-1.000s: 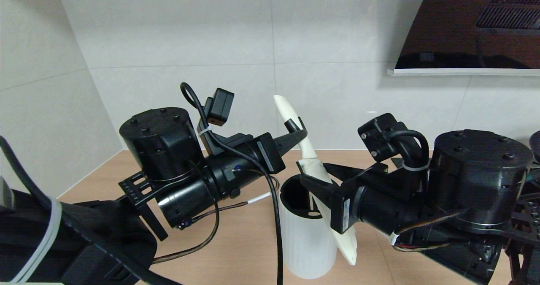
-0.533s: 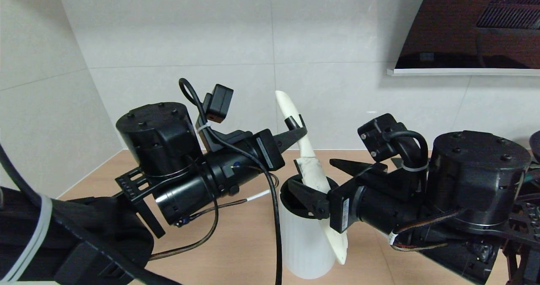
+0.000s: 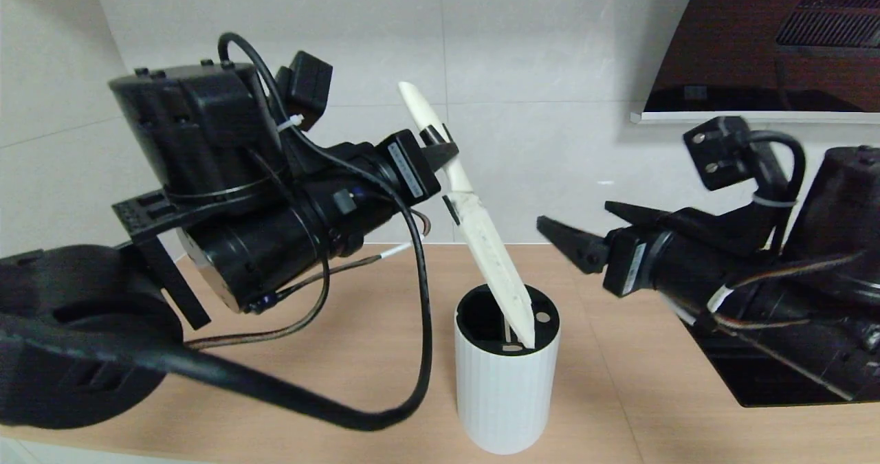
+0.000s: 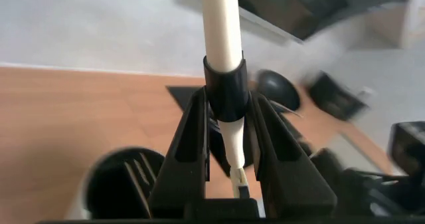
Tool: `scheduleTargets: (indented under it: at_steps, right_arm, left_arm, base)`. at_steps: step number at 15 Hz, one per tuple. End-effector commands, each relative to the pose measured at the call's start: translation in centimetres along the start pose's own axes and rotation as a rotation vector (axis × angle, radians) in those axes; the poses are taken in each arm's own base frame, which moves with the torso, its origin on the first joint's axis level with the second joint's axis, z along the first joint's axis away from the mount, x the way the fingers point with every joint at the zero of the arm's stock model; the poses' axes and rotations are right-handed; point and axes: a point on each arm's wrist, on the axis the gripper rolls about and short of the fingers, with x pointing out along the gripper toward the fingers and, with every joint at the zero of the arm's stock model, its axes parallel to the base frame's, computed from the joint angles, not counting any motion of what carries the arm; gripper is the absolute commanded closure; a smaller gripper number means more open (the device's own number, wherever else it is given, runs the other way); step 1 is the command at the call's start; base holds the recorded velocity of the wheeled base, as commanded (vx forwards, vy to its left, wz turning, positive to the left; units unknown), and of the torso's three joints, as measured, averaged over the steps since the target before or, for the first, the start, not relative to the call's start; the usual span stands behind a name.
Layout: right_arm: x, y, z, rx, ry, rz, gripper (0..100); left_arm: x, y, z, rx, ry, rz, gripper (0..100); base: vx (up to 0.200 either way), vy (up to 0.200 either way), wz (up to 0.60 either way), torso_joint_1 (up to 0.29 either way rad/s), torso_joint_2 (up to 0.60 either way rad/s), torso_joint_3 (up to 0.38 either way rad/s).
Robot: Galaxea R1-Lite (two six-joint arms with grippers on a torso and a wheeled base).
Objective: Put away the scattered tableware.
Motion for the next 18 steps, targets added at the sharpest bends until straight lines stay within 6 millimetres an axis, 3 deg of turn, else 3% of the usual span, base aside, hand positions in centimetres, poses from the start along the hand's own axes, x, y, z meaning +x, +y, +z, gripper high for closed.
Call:
scheduleTargets:
  at_steps: [1,3,4,5,6,8,13,18]
  right_arm:
    - [-1.8,-2.3,3.0,0.009,-0.095,-0.069,0]
    - [-2.2,-3.0,3.7,0.006,-0.100,-0.085,0]
    - [-2.3,-3.1,3.7,0.005,-0.096,-0.089,0]
    - [-2.3,-3.1,3.7,0.005,-0.096,-0.089,0]
    - [-2.1,-3.1,3.5,0.004,-0.089,-0.090,0]
    - [-1.7,-3.2,3.1,0.001,-0.073,-0.092,0]
    - [-1.5,-3.2,2.8,-0.002,-0.061,-0.093,0]
    - [-1.5,-3.2,2.7,-0.002,-0.058,-0.094,0]
  left_arm:
    - [1.3,-0.8,1.6,0.112,-0.077,0.091,100]
    - [1.9,-0.9,0.7,0.245,-0.111,0.223,100]
    - [2.2,-0.9,-0.7,0.258,-0.104,0.247,100]
    - [2.2,-0.9,-0.7,0.258,-0.104,0.247,100]
    - [2.7,-1.8,-2.9,0.289,-0.080,0.237,100]
    - [3.3,-1.9,-4.3,0.334,-0.089,0.258,100]
    - [3.6,-0.7,-6.5,0.460,-0.107,0.260,100]
    - [3.9,-0.4,-7.0,0.476,-0.109,0.263,100]
  base:
    - [0.000,0.000,0.00,0.000,0.00,0.000]
    - [0.000,0.000,0.00,0.000,0.00,0.000]
    - [0.000,0.000,0.00,0.000,0.00,0.000]
    - [0.000,0.000,0.00,0.000,0.00,0.000]
    - [0.000,0.000,0.00,0.000,0.00,0.000]
    - [0.000,0.000,0.00,0.000,0.00,0.000]
    - [0.000,0.000,0.00,0.000,0.00,0.000]
    - [0.000,0.000,0.00,0.000,0.00,0.000]
